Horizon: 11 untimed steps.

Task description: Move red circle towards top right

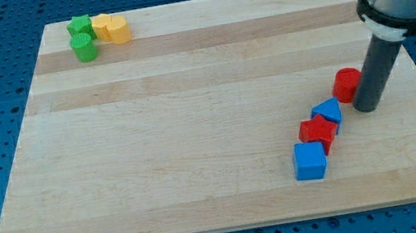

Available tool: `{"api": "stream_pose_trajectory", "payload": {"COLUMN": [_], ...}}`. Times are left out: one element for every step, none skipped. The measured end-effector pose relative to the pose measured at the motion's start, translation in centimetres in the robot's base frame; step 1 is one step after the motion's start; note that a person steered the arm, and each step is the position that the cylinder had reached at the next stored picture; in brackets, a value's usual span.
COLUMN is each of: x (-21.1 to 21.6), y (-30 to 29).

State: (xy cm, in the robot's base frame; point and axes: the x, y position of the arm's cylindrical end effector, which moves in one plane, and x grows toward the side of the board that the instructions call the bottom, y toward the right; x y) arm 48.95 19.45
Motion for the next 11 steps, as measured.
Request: {"api": "stream_pose_trajectory", "payload": {"x": [0.0, -0.7, -2.3, -4.7, -7.2, -8.3, -7.8, -6.7, -6.7, -7.5, -9.0], "y": [-1.8, -2.2, -2.2, -2.2, -2.2, -1.9, -0.4, 1.7, 3.4, 3.5, 2.6]}}
